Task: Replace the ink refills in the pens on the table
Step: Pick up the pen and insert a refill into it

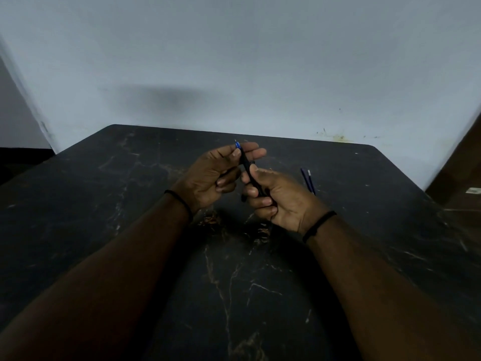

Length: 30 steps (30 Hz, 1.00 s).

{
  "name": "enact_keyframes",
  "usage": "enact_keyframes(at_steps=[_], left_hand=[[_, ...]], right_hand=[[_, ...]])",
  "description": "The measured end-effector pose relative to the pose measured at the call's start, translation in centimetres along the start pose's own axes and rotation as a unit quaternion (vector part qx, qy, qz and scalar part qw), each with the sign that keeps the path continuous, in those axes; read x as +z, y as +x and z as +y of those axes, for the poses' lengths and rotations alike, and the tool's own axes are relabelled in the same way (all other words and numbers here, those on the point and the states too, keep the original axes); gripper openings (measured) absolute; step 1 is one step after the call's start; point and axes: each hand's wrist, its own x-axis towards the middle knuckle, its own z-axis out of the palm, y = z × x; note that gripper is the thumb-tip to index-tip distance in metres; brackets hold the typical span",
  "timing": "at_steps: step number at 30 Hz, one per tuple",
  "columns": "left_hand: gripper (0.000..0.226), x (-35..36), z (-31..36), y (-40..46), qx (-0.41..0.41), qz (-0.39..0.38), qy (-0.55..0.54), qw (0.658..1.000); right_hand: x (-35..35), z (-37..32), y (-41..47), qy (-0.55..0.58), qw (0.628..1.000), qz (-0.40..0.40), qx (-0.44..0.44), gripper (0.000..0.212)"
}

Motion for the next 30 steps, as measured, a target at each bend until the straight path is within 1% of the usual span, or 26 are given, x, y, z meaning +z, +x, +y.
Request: enact_keyframes(at_steps=[4,8,11,13,15,17,19,20,23,24,27,30], left_hand=[[0.021,0.4,-0.2,0.1,0.020,0.051,-0.008,0.998],[0.020,1.0,-0.4,0.3,0.041,0.092,0.002,0.995],[0.021,1.4,-0.4,0.4,0.051,0.122,0.017,0.991],[0.021,1.7,-0.4,0.4,0.060,0.136,0.008,0.989],[0.021,2.0,-0.3,0.4,0.069,0.144,-0.002,0.987],[0.020,2.4,-0.3,0.4,0.077,0.155,-0.004,0.985],[0.020,2.9,-0.4,0.5,0.082,0.172,-0.008,0.982],[0.020,3.1,-0.4,0.5,0.085,0.181,-0.012,0.980],[0.019,3.7,-0.5,0.7,0.091,0.204,-0.024,0.974],[0.019,3.8,-0.6,0.7,0.090,0.212,-0.028,0.973],[0.018,4.1,-0.7,0.7,0.090,0.232,-0.037,0.968],[0.017,4.5,-0.8,0.7,0.086,0.247,-0.048,0.964]], right_hand=[[0.2,0.2,0.3,-0.028,0.999,0.006,-0.017,0.032],[0.3,0.4,0.6,-0.100,0.992,0.055,-0.059,0.033],[0.5,0.4,0.7,-0.179,0.972,0.105,-0.106,0.033],[0.8,0.6,0.9,-0.251,0.942,0.161,-0.157,0.030],[1.2,0.8,1.1,-0.279,0.916,0.208,-0.202,0.027],[1.4,1.0,1.2,-0.276,0.907,0.231,-0.216,0.024],[1.3,1.2,1.1,-0.310,0.887,0.262,-0.218,0.018],[1.3,1.3,1.1,-0.342,0.870,0.279,-0.219,0.017],[1.4,1.3,0.8,-0.427,0.809,0.320,-0.247,0.024],[1.5,1.4,0.7,-0.443,0.792,0.329,-0.262,0.025],[1.6,1.6,0.8,-0.467,0.759,0.339,-0.301,0.027],[1.6,1.7,0.8,-0.522,0.700,0.360,-0.329,0.028]])
